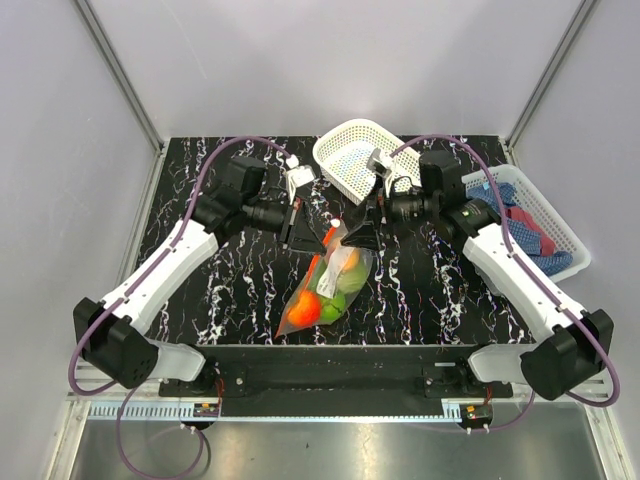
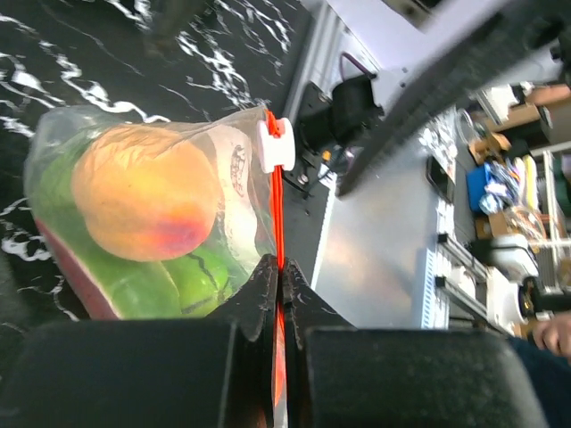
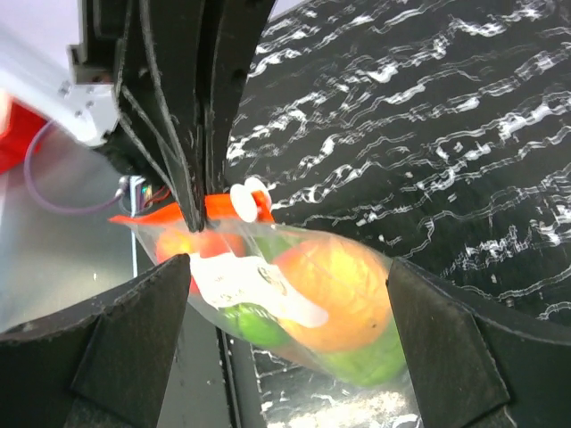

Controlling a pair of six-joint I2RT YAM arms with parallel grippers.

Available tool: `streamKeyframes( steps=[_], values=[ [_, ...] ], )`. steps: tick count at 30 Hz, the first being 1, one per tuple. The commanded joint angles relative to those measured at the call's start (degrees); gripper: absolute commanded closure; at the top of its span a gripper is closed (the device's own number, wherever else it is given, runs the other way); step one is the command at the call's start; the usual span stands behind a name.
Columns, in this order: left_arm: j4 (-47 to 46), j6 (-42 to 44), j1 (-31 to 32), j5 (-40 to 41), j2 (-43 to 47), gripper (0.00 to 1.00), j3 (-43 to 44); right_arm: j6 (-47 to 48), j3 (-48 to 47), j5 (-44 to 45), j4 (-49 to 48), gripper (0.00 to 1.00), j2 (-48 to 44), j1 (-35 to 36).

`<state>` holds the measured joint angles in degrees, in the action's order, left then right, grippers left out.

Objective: Open the zip-top bag and remove the fake food

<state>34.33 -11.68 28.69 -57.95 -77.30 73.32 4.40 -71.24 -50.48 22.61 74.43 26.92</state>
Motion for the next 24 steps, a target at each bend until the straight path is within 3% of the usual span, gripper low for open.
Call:
streamKeyframes(
  steps=[1,8,16,19,23,24],
  values=[
    [-0.1,3.2,0.3,-6.5,2.1,1.0,0.2,6.6,1.6,-13.4,-5.4,0.0,-0.1,-2.0],
    [2.5,5.1,0.8,-7.8,1.0,1.0,0.9,4.7,1.4,-20.9,-6.8,0.05,4.3,-2.1],
    [3.0,4.7,2.3,-8.1,0.7,1.0,1.0,-1.9,4.4,-22.0,-18.0,0.12,6.6,-2.0],
    [3.0,4.8,2.3,-7.4,1.0,1.0,0.2,-6.5,5.8,-23.3,-22.1,0.24,6.7,-2.1],
    [3.0,4.2,2.3,-5.9,0.4,1.0,0.7,-16.1,9.7,-25.2,-32.7,0.55,6.3,-2.1],
    [3.0,4.1,2.3,-5.5,0.1,1.0,0.9,-16.5,10.3,-25.4,-33.9,0.73,6.2,-2.1]
  ],
)
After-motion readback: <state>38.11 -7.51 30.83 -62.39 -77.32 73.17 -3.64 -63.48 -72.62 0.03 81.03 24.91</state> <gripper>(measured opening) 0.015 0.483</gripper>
